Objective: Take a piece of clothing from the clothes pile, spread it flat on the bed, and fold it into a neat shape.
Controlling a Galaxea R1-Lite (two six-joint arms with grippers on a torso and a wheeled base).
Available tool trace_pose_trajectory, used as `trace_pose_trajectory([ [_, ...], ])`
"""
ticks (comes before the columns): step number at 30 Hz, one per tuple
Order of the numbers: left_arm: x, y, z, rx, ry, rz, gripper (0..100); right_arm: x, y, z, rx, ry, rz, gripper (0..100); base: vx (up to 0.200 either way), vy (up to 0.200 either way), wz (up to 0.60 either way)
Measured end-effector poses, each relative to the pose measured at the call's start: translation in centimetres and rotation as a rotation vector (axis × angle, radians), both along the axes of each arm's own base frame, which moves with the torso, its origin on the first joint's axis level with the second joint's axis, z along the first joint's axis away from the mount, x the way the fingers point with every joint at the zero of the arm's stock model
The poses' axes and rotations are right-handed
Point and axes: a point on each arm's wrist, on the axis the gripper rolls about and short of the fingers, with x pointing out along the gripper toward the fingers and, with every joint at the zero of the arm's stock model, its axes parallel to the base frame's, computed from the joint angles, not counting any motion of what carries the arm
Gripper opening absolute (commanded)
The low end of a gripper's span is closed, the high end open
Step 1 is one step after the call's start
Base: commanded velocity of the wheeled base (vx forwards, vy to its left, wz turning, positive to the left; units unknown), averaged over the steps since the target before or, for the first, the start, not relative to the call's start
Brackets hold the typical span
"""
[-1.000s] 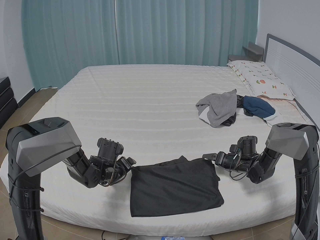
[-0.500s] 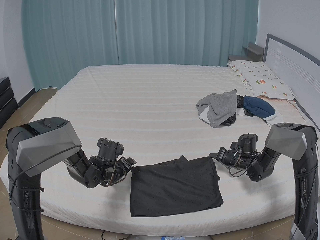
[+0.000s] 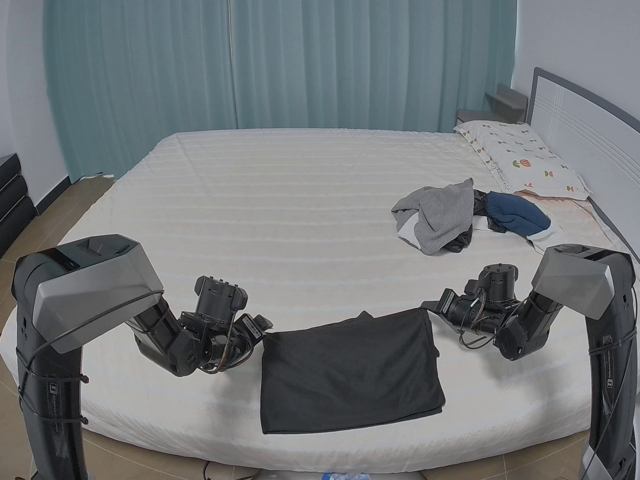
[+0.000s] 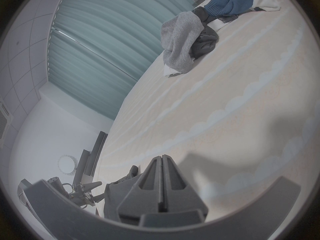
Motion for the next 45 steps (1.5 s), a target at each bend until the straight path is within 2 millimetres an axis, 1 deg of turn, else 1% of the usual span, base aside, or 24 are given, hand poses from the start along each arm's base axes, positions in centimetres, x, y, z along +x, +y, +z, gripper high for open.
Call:
trace_pose_trajectory([
  [11,0.3,-0.2,0.1,-0.005,-0.01,-0.001,100,0.1,-0.3,-0.4,-0.001,0.008,-0.008,0,0.0,0.0,0.0],
  [23,0.3,-0.8,0.4,-0.011,-0.021,-0.017,100,0.1,-0.6,-0.5,-0.001,0.009,-0.016,0,0.0,0.0,0.0],
  [31,0.4,-2.3,0.6,-0.014,-0.043,-0.054,100,0.4,-0.7,-0.4,-0.008,0.001,-0.036,0,0.0,0.0,0.0],
  [40,1.1,-3.2,0.4,-0.011,-0.063,-0.065,100,0.4,-0.6,-0.5,-0.009,0.001,-0.035,0,0.0,0.0,0.0],
  [41,1.1,-3.3,0.4,-0.01,-0.062,-0.066,0,0.3,-0.5,-0.5,-0.009,0.002,-0.035,0,0.0,0.0,0.0],
  [45,1.3,-3.4,0.3,-0.006,-0.065,-0.06,0,0.3,-0.5,-0.5,-0.01,0.004,-0.033,0,0.0,0.0,0.0],
])
